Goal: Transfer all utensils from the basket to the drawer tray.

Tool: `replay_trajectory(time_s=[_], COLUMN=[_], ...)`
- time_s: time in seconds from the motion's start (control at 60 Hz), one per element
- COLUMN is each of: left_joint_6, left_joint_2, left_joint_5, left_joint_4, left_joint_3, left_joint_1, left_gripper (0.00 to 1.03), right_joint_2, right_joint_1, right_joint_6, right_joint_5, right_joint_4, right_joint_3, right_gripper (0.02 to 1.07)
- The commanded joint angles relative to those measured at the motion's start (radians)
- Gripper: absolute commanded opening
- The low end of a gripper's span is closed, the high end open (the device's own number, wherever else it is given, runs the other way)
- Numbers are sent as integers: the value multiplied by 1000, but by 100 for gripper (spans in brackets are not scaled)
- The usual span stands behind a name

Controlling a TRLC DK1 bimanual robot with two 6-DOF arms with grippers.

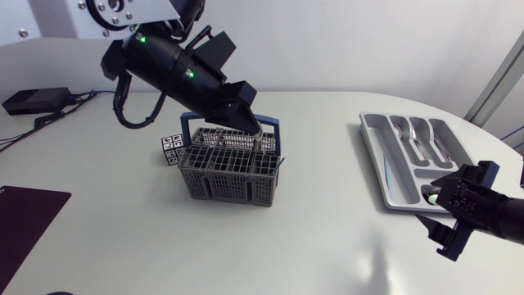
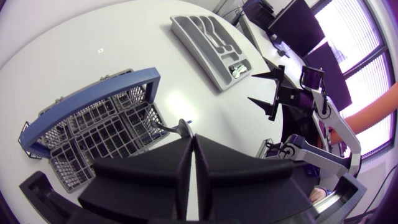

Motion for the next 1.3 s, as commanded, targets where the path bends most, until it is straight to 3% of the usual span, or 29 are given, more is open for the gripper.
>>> replay_trajectory(time_s=[0.0, 0.267, 0.433, 0.75, 1.067, 1.283], left_joint_6=[40, 188, 290, 439, 539, 562], left_joint_2=[-61, -131, -131, -140, -130, -120], left_joint_5=[14, 16, 65, 115, 178, 197], left_joint_4=[-16, -93, -107, -136, -161, -161], left_joint_3=[-25, -57, -114, -168, -206, -208], left_joint_1=[10, 5, -1, -116, -214, -254], left_gripper=[4, 4, 4, 4, 4, 4], right_joint_2=[-21, -59, -64, -60, 4, 39], right_joint_1=[26, 165, 282, 577, 816, 896], right_joint_6=[42, 186, 313, 531, 691, 734], right_joint_5=[-7, -27, -70, -145, -177, -211], right_joint_4=[-34, -100, -157, -220, -162, -113], right_joint_3=[-2, 48, 97, 179, 200, 217], right_gripper=[92, 92, 92, 92, 91, 70])
